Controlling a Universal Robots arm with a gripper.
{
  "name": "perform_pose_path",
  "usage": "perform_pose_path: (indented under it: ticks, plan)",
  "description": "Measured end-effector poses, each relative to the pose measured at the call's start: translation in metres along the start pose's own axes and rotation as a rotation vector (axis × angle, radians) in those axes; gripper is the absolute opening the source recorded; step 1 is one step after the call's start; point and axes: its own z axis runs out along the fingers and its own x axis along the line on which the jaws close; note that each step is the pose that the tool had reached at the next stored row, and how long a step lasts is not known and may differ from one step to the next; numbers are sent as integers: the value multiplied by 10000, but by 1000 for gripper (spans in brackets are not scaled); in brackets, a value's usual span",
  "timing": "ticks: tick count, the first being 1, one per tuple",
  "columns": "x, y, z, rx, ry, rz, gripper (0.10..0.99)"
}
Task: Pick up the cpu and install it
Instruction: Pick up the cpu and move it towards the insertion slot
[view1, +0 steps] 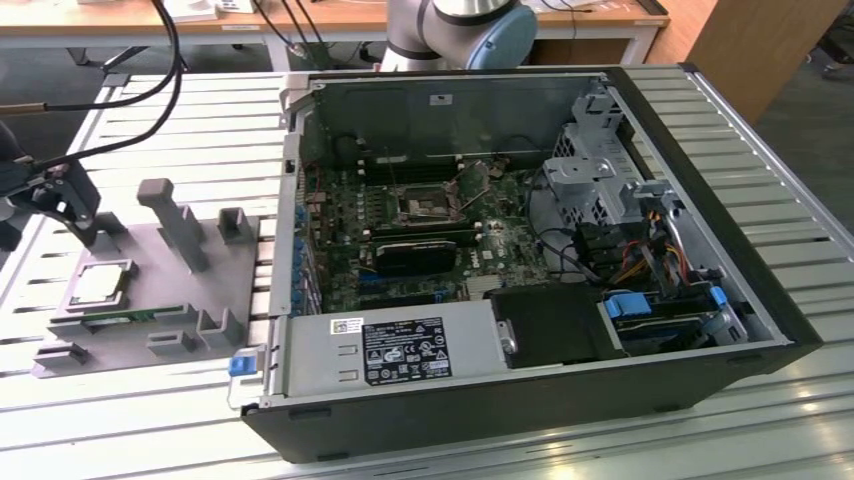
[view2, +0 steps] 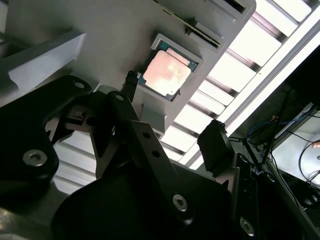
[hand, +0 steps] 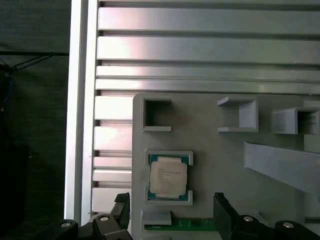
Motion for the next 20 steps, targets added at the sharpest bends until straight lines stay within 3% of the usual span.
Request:
perform_pose_path:
  ticks: [20]
  plan:
    - [-7,-31,166,-5,4,-35,761]
